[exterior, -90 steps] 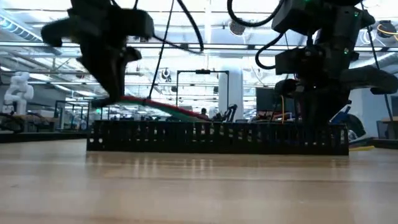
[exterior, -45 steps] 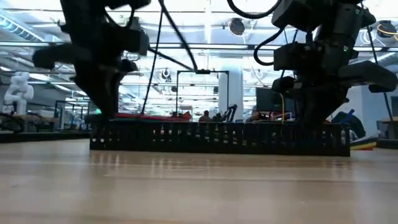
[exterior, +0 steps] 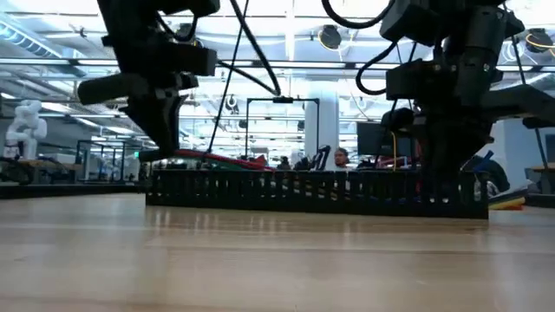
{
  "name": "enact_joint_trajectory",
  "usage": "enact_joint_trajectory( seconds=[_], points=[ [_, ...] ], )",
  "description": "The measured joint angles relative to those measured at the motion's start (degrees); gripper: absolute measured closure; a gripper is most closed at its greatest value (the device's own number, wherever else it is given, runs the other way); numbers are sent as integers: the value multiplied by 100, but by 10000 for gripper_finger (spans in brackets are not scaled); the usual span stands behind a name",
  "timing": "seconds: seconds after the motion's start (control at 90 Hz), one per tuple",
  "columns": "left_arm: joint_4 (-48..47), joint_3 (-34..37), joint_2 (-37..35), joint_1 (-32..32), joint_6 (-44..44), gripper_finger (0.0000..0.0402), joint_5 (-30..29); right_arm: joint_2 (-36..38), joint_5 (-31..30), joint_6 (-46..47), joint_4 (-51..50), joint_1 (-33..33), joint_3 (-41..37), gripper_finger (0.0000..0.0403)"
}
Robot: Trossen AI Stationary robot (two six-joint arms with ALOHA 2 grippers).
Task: Ziptie cables
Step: Put the zip tied cables into the black cable duct
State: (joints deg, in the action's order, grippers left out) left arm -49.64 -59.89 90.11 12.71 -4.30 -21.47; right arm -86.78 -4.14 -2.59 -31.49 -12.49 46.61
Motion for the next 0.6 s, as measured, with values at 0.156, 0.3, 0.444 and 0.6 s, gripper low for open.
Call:
enact_joint_trajectory(
  seconds=[0.156, 0.3, 0.444, 0.6],
  points=[
    [2, -28, -2, -33, 252, 362, -226, 0, -14, -1, 5, 0, 0, 403],
    [259, 167, 16, -290, 669, 362, -380, 0, -17, -2, 2, 0, 0, 403],
    [442, 338, 17, -670, 996, 362, -394, 0, -13, 7, -2, -40, 0, 403],
    [859, 613, 17, -1143, 1427, 362, -334, 0, 0, 46, -4, -108, 0, 403]
  ],
)
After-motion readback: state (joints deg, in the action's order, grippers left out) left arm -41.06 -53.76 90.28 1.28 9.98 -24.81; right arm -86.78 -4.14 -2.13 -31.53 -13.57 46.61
